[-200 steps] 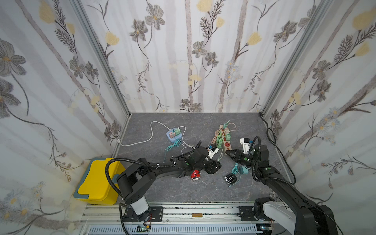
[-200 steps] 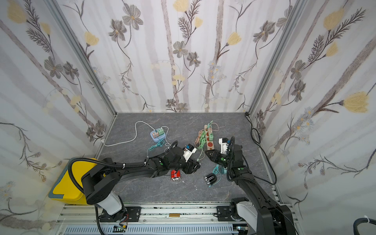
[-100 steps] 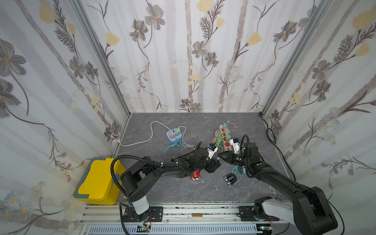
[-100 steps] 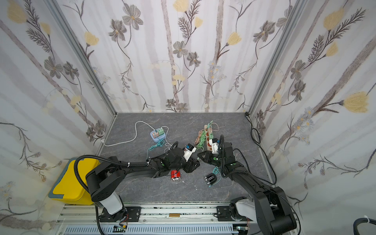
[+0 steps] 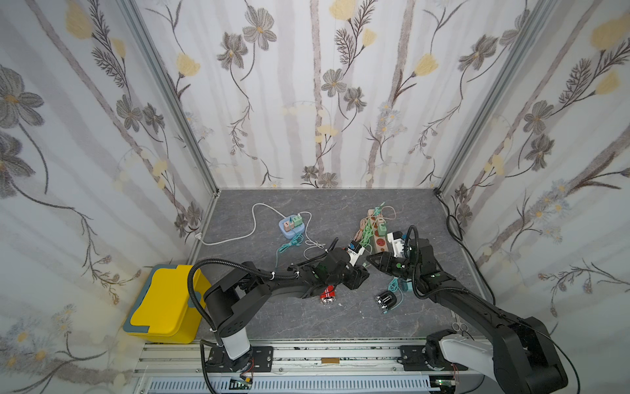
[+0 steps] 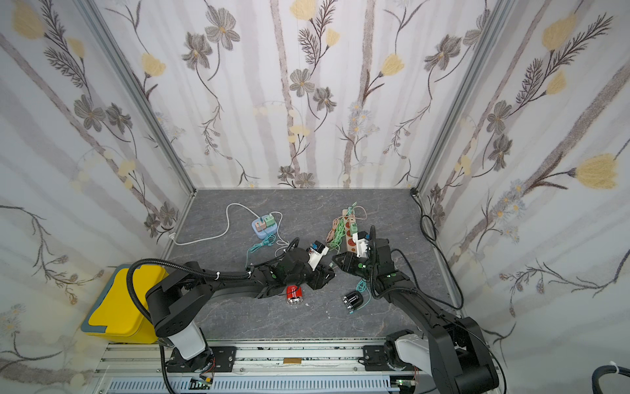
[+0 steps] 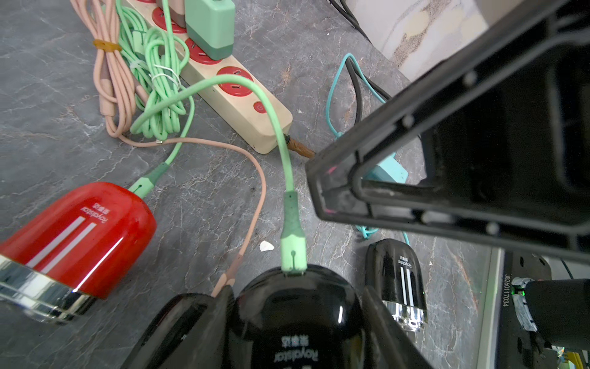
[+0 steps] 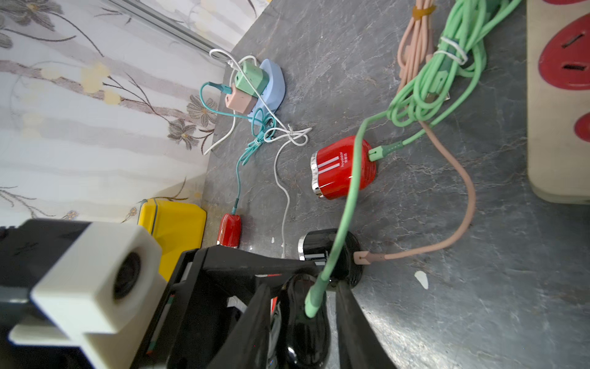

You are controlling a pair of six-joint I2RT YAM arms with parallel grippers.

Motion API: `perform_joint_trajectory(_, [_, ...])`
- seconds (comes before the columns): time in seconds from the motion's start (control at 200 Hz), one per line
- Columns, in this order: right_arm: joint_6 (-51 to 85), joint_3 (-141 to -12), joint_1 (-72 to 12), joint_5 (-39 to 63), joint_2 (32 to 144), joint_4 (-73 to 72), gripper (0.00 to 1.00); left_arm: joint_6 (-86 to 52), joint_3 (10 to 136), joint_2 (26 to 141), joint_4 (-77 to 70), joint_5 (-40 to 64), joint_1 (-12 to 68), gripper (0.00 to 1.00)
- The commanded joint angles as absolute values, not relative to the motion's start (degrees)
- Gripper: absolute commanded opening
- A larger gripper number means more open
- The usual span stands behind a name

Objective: Unplug the electric shaver
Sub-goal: Remove the charging cable from the electric shaver.

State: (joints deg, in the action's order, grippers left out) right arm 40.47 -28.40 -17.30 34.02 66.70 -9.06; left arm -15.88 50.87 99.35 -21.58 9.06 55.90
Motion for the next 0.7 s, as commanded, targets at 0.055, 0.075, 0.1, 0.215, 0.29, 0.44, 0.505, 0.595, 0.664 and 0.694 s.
perform_joint_trajectory(0.055, [41.9,-28.9,-17.4,34.1,67.5,-10.0,0.34,-16.0,51.0,98.4,-24.5,8.0,55.8,0.4])
perform_joint_trajectory(0.075, [42.1,-28.8,-17.4,34.8,67.8,-10.6,0.33,-16.0,50.9,98.4,-24.7,8.1,55.8,0.4])
perform_joint_trajectory(0.1, [42.5,-28.7,-17.4,35.9,68.2,-11.6,0.33,-16.1,50.9,98.3,-24.8,8.3,55.8,0.41])
perform_joint_trajectory(0.215, [44.7,-27.9,-17.9,39.1,70.1,-16.2,0.31,-16.3,50.9,98.4,-25.7,8.9,55.8,0.4])
perform_joint_trajectory(0.29, [45.2,-27.7,-18.3,39.3,70.9,-17.5,0.29,-16.5,50.9,98.7,-26.1,8.9,55.8,0.4])
perform_joint_trajectory(0.44, [46.3,-27.3,-18.8,40.2,71.6,-20.2,0.24,-17.0,51.1,99.2,-26.6,9.7,55.8,0.41])
perform_joint_trajectory(0.505, [46.7,-27.2,-19.0,40.8,71.8,-21.0,0.21,-17.7,51.1,99.5,-26.8,10.0,55.8,0.41])
perform_joint_trajectory(0.595, [46.8,-27.2,-19.0,40.8,71.7,-20.8,0.16,-20.3,50.9,99.8,-28.1,11.3,55.2,0.41])
perform_joint_trajectory(0.664, [46.7,-27.2,-19.0,40.4,71.3,-20.4,0.12,-22.6,50.5,100.1,-29.8,13.4,54.3,0.41])
perform_joint_trajectory(0.694, [46.5,-27.2,-19.0,40.0,71.2,-20.1,0.1,-23.5,50.2,100.1,-30.7,14.2,53.8,0.42])
